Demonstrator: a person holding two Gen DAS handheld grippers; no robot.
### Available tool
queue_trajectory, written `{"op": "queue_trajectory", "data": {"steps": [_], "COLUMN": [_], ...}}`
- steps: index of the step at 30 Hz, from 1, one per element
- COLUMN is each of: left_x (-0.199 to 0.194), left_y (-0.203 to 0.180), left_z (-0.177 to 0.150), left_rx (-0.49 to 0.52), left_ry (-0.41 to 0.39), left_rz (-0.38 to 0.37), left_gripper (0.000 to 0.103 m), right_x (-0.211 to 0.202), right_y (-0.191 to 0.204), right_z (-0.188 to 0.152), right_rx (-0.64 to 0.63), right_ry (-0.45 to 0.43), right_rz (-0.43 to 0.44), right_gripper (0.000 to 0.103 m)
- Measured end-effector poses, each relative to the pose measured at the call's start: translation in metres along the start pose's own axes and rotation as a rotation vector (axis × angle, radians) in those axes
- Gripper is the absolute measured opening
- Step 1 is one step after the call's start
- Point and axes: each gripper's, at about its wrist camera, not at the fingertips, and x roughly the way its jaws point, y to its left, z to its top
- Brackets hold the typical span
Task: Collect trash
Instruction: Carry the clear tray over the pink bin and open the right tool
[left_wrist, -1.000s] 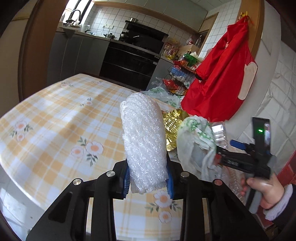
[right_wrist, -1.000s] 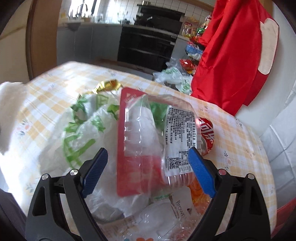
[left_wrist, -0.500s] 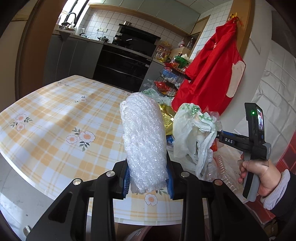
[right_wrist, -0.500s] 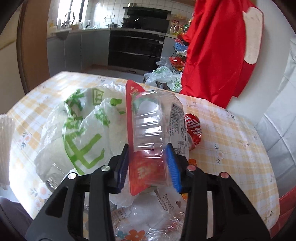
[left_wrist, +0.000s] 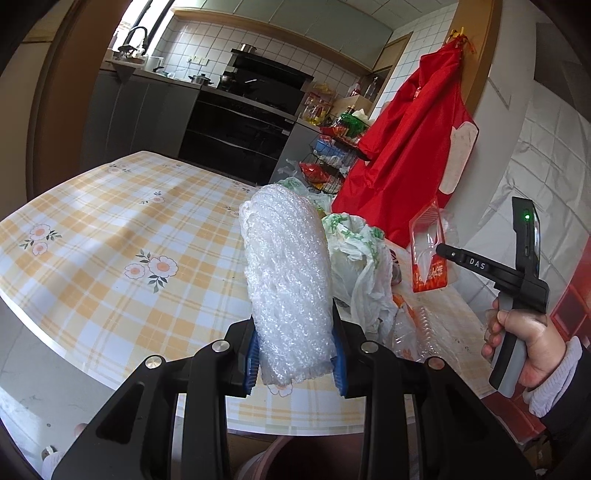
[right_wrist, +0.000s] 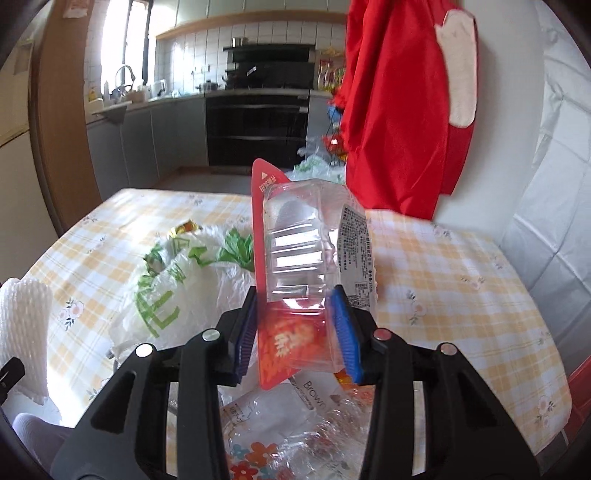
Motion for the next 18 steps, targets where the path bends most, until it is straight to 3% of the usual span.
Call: {"op": "queue_trajectory", "data": {"steps": [8, 18], "left_x": [-0.025, -0.070], "left_y": [-0.026, -0.059], "left_z": [-0.001, -0.005], "left_rx": [0.035, 0.081], "left_ry": [-0.005, -0.026], "left_rz": [-0.028, -0.033], "left_gripper": [0.031, 0.031], "right_x": [-0.067, -0.130], "right_y": [0.001, 0.001], "right_z": [-0.022, -0.057], "right_rx": [0.015, 0.071], "right_ry": [-0.075, -0.107], "right_rz": [0.035, 0.122], "right_gripper": [0.041, 0.041]}}
